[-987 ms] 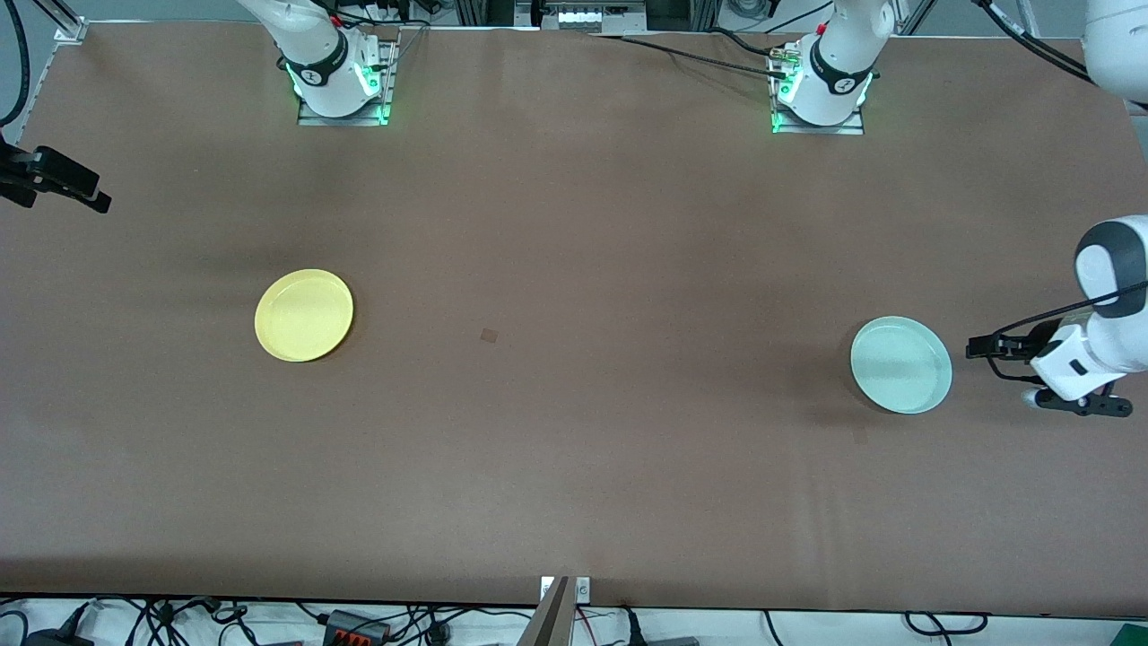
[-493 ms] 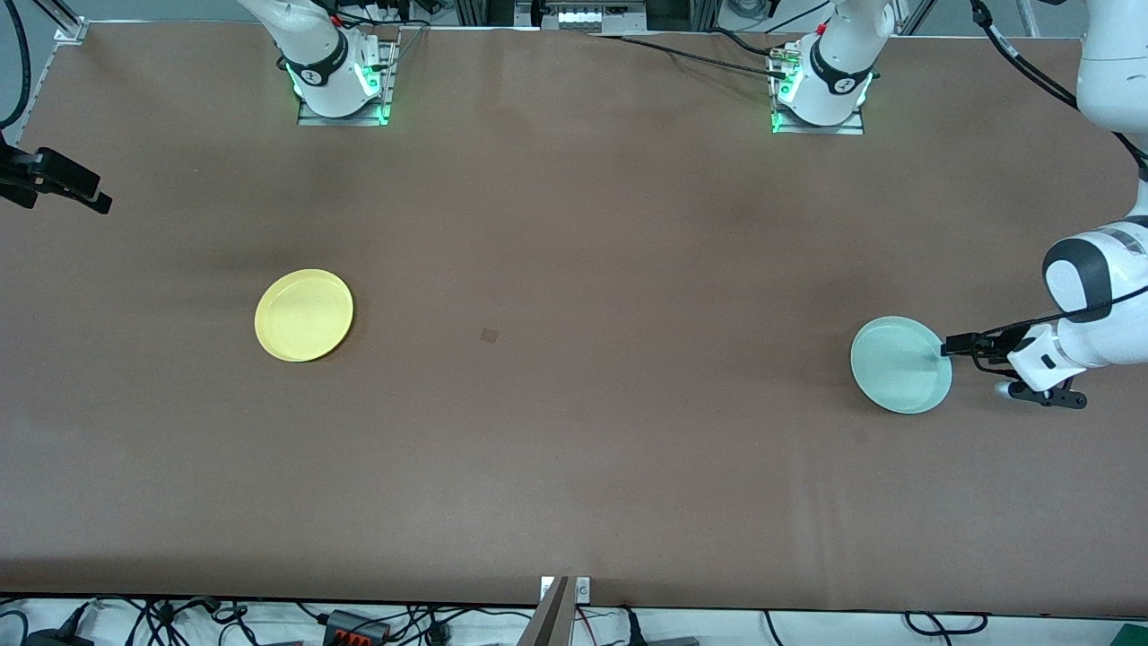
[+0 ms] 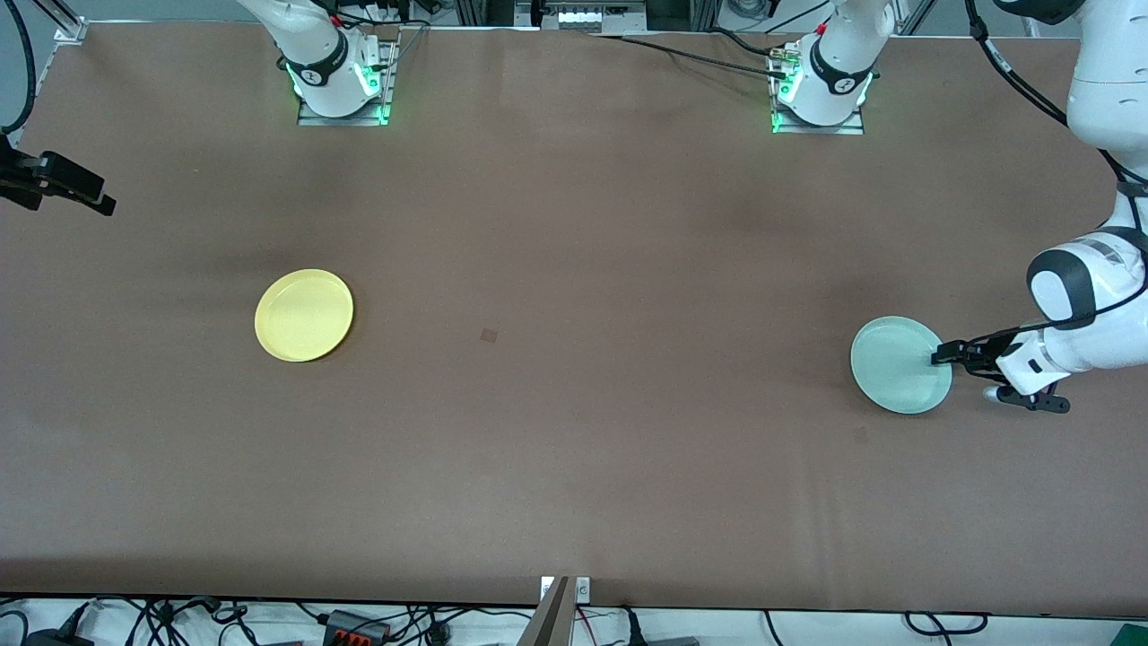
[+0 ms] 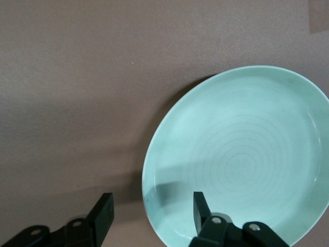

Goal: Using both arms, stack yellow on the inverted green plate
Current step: 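Move the left gripper down to the rim of the green plate, then grasp the green plate with the left gripper while the right gripper reaches the yellow plate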

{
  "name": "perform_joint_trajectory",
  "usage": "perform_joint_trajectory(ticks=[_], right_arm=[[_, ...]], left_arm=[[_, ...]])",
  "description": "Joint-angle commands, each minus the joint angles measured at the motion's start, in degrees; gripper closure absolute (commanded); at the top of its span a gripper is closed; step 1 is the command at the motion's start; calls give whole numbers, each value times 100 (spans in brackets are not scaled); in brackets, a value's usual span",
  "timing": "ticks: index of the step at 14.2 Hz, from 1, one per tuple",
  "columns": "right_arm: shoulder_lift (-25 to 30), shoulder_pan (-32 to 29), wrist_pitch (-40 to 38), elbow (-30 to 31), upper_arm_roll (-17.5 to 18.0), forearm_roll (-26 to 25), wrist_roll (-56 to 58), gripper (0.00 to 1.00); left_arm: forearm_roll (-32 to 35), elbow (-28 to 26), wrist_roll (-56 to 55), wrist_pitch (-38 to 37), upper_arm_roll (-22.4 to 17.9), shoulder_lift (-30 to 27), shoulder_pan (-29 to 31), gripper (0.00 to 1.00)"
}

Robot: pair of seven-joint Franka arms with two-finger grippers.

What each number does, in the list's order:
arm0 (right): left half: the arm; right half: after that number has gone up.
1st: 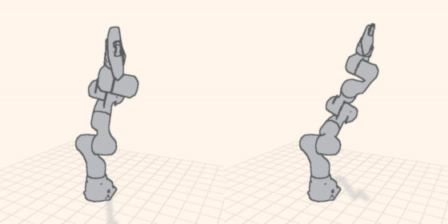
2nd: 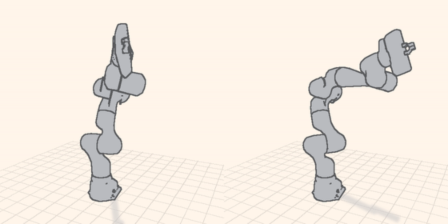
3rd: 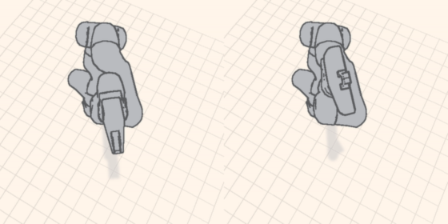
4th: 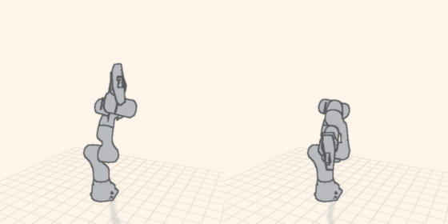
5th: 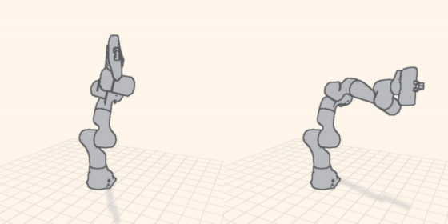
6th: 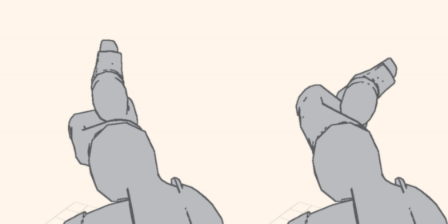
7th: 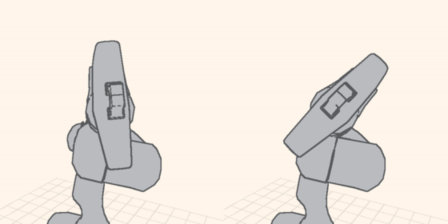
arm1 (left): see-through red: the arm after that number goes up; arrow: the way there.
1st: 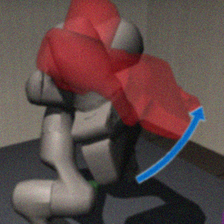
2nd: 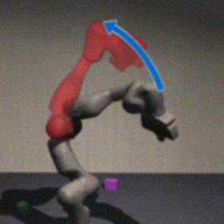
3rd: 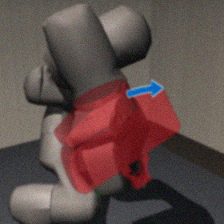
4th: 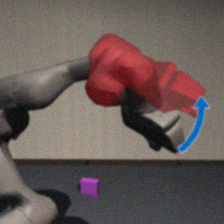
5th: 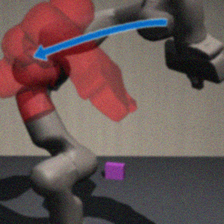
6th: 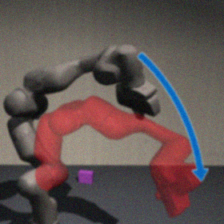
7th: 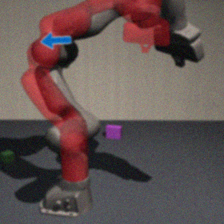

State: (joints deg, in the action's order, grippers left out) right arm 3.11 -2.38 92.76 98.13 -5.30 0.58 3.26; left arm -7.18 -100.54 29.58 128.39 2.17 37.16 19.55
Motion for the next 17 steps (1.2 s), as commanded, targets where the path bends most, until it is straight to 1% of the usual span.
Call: perform_joint_trajectory(ticks=[1, 7, 11, 15, 17], right_arm=[[-74, -52, -56, 4, 47, 30, 104, 0], [-153, -52, -56, -4, 47, 30, 122, 0], [-179, -52, -65, -4, 47, 30, 130, 0], [-249, -52, -56, -4, 47, 30, 104, 0], [-433, -70, -4, -39, 47, 30, 104, 0]], left_arm=[[-187, 95, 197, 37, 64, 90, 76, 40], [-187, 262, 460, 54, 55, 265, 154, 57], [-187, 254, 487, 37, 55, 257, 164, 99], [-179, 289, 514, 2, 55, 187, 146, 99], [-161, 403, 479, -286, 64, -49, 120, 99]])
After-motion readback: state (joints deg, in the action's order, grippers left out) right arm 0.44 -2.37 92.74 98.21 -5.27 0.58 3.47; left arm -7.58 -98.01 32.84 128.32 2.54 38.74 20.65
